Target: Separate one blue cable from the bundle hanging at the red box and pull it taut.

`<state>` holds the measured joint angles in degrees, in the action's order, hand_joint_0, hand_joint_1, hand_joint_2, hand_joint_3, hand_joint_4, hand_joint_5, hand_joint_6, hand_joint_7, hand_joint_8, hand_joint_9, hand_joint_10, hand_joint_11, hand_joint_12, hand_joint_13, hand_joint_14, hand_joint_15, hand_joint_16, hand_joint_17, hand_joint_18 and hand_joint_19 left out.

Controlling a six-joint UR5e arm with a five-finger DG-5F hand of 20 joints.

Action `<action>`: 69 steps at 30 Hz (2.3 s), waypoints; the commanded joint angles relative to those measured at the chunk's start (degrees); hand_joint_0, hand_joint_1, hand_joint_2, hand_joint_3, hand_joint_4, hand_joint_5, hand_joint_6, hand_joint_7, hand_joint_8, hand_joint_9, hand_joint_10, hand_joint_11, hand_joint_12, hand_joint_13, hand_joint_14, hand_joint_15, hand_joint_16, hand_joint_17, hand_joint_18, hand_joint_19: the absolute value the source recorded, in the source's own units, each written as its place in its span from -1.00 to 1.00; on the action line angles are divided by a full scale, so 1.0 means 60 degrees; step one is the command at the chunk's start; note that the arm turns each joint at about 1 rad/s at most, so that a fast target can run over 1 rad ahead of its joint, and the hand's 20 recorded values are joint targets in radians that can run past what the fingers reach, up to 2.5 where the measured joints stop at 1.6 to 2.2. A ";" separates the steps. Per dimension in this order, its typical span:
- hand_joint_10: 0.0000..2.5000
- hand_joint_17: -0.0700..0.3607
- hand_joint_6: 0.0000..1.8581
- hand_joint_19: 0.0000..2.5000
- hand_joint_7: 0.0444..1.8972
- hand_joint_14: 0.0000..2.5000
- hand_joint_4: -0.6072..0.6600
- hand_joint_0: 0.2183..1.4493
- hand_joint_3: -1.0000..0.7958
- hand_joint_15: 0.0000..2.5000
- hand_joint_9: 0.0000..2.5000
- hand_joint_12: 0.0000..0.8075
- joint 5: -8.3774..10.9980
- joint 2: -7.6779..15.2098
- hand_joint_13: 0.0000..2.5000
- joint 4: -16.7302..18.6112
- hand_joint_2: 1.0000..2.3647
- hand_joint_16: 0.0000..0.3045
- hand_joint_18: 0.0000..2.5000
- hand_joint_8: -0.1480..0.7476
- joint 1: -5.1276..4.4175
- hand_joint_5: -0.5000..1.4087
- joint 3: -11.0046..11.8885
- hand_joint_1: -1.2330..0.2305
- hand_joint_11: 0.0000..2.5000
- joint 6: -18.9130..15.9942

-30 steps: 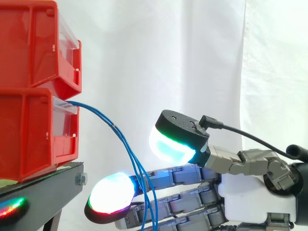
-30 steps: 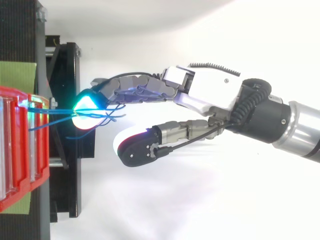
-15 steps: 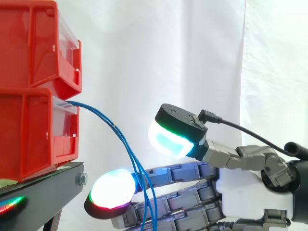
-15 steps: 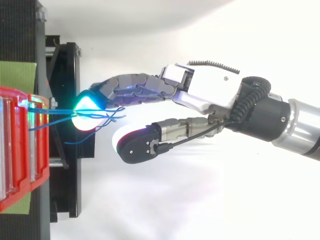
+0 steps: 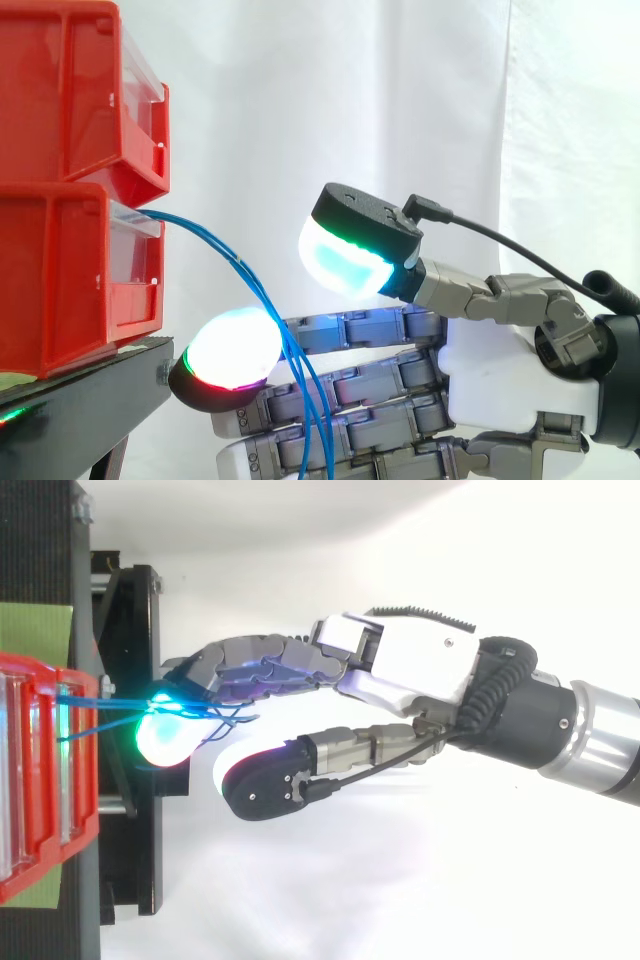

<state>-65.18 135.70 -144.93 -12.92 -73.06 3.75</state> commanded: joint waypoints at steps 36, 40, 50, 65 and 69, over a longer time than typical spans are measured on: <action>-1.00 -0.21 -0.46 -0.67 -0.09 -1.00 0.40 -0.48 -0.35 -0.92 -0.72 -0.22 -0.0387 0.0074 -0.60 -0.0293 -0.99 -0.71 -0.73 -0.08 0.0205 -0.65 0.0267 -0.08 -1.00 0.0474; -1.00 -0.21 -0.46 -0.66 -0.09 -1.00 0.40 -0.48 -0.35 -0.92 -0.71 -0.22 -0.0885 0.0381 -0.60 -0.0117 -0.99 -0.71 -0.73 -0.07 0.0337 -0.64 0.0281 -0.08 -1.00 -0.0097; -1.00 -0.21 -0.46 -0.66 -0.08 -1.00 0.40 -0.48 -0.35 -0.92 -0.71 -0.22 -0.0929 0.0381 -0.60 -0.0102 -0.99 -0.71 -0.73 -0.07 0.0352 -0.64 0.0340 -0.08 -1.00 -0.0068; -1.00 -0.21 -0.46 -0.66 0.03 -1.00 0.37 -0.48 -0.37 -0.92 -0.72 -0.21 -0.1573 0.0381 -0.60 -0.0337 -0.99 -0.71 -0.72 -0.06 0.0703 -0.65 0.0340 -0.12 -1.00 -0.0419; -1.00 -0.21 -0.46 -0.66 0.04 -1.00 0.36 -0.48 -0.37 -0.92 -0.72 -0.21 -0.1705 0.0367 -0.60 -0.0366 -0.99 -0.71 -0.72 -0.06 0.0776 -0.65 0.0340 -0.12 -1.00 -0.0463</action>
<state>-74.81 137.93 -146.92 -8.62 -70.99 1.17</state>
